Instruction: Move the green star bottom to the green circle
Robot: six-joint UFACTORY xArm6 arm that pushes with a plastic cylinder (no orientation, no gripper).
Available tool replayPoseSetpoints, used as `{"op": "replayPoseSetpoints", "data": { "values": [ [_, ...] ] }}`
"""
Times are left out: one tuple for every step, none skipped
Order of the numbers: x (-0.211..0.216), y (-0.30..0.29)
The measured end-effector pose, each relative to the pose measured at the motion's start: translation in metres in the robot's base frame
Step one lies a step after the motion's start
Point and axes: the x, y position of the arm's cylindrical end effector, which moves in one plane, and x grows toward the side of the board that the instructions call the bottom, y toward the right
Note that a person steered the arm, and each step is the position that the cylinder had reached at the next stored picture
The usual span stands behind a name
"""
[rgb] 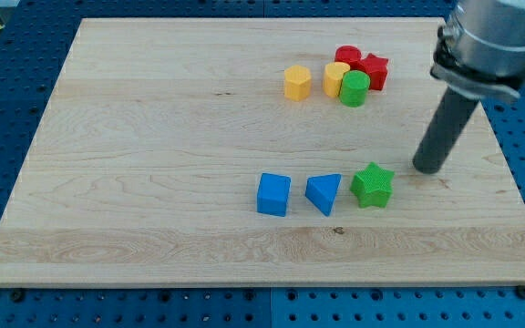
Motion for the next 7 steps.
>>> {"op": "replayPoseSetpoints", "data": {
  "values": [
    [0.043, 0.0],
    [0.07, -0.003],
    [0.074, -0.032],
    [0.058, -0.058],
    [0.034, -0.062],
    [0.009, -0.068],
    [-0.011, -0.081]
  ]
}}
